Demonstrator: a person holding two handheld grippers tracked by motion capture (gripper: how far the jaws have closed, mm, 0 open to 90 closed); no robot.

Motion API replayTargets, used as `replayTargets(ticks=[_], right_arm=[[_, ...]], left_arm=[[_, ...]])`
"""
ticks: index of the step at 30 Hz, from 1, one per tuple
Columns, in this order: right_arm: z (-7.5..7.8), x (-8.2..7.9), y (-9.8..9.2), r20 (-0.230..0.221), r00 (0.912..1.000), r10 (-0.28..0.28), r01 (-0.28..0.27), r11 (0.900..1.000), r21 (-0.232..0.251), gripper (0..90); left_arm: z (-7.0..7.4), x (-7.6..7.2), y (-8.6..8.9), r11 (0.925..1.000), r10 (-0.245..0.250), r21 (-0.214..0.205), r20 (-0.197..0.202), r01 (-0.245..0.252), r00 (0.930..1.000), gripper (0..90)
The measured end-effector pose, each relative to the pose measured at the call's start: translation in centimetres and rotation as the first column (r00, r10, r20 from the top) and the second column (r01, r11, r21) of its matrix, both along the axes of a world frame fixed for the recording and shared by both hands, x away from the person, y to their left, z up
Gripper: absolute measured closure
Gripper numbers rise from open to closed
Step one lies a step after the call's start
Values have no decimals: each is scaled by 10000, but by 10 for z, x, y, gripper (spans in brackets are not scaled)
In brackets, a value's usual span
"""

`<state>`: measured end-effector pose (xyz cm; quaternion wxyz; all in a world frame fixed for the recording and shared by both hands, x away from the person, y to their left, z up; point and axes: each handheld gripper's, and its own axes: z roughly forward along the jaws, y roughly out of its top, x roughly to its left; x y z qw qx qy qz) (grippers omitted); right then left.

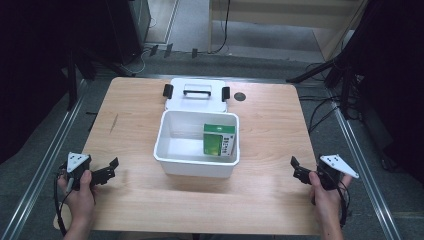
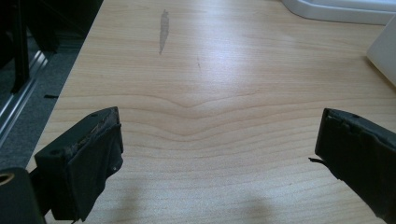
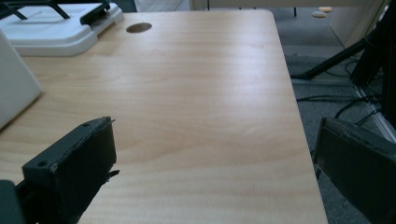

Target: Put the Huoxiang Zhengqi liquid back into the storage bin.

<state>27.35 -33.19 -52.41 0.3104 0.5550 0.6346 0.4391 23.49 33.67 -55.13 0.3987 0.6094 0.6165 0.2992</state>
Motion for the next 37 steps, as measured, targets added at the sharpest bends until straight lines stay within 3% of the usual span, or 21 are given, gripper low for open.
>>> replayTargets(ticks=[2,6,14,17,21,26,32,37], right_arm=[[-10,-9,-4,-64,9998,-184,185,9996,197,0],[-16,-17,-4,-92,9997,-237,238,9996,150,0],[-20,-36,-1,-87,10000,-46,42,9988,-485,0],[-21,-44,-4,-99,9999,-78,76,9997,-210,0],[-21,-50,-7,-16,10000,-98,98,9998,-187,0],[-21,-53,-10,124,9997,-201,201,9998,-6,0],[-21,-50,-8,86,9995,-295,297,9994,-150,0],[-21,-50,-12,66,9991,-429,427,9986,326,0]], left_arm=[[0,0,0,10000,-1,-1,-10,1,10000,18],[0,0,-1,10000,40,-5,40,-40,10000,18],[0,0,0,10000,23,-40,9,-23,10000,18],[0,0,0,10000,25,-8,35,-25,10000,18],[0,0,0,10000,29,-55,29,-29,10000,18],[0,0,0,10000,12,-55,-16,-12,10000,18],[0,1,3,9992,290,-281,1,-290,9996,18],[-1,1,5,9982,267,-535,-52,-269,9996,18]])
